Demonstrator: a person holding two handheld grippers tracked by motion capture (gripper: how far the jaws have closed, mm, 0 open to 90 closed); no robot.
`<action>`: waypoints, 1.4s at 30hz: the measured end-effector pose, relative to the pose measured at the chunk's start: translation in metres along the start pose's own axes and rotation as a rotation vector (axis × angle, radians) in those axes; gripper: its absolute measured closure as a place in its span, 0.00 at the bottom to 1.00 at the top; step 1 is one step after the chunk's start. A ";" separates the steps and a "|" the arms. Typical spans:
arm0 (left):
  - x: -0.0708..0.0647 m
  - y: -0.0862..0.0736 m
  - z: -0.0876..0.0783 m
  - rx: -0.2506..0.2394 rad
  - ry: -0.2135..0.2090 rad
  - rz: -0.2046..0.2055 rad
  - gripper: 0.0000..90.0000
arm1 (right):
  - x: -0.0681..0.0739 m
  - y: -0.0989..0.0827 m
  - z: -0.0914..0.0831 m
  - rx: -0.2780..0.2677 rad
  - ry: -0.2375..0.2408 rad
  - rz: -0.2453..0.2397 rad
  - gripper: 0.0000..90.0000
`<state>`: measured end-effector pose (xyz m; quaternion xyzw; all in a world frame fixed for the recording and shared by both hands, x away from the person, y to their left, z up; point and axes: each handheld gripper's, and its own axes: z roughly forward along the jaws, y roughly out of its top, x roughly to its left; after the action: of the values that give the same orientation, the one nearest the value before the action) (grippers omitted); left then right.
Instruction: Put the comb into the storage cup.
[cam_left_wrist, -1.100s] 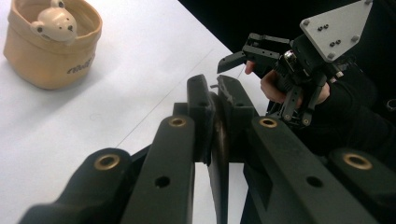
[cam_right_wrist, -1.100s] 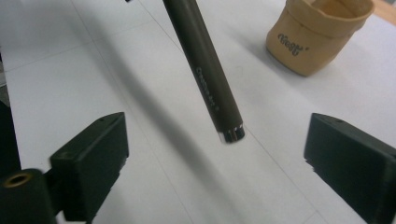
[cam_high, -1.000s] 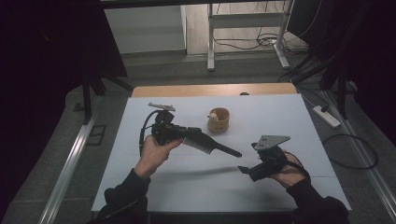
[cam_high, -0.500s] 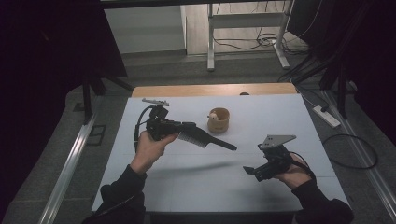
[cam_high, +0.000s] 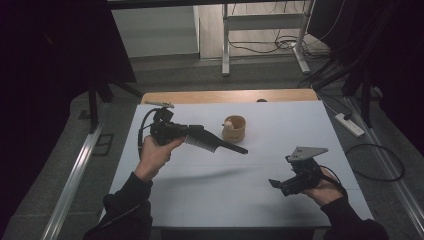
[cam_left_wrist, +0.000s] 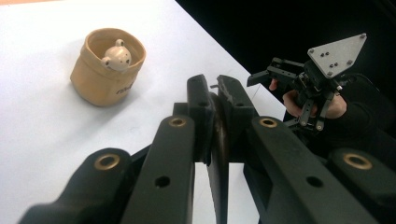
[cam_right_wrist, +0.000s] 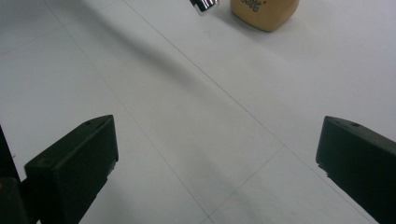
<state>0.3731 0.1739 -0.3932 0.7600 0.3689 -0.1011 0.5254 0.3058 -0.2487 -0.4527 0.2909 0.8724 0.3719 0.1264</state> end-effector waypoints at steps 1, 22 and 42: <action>0.000 0.000 0.000 0.000 0.000 0.000 0.92 | -0.001 -0.001 -0.001 -0.001 -0.004 0.004 0.00; 0.008 0.017 -0.019 -0.040 0.043 -0.009 0.92 | -0.011 -0.030 -0.025 0.022 -0.075 0.084 0.00; 0.012 0.039 -0.029 -0.065 0.085 -0.011 0.92 | -0.011 -0.057 -0.054 0.074 -0.187 0.247 0.00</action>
<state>0.4006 0.1978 -0.3595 0.7443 0.3981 -0.0594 0.5330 0.2674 -0.3177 -0.4565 0.4337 0.8276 0.3234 0.1496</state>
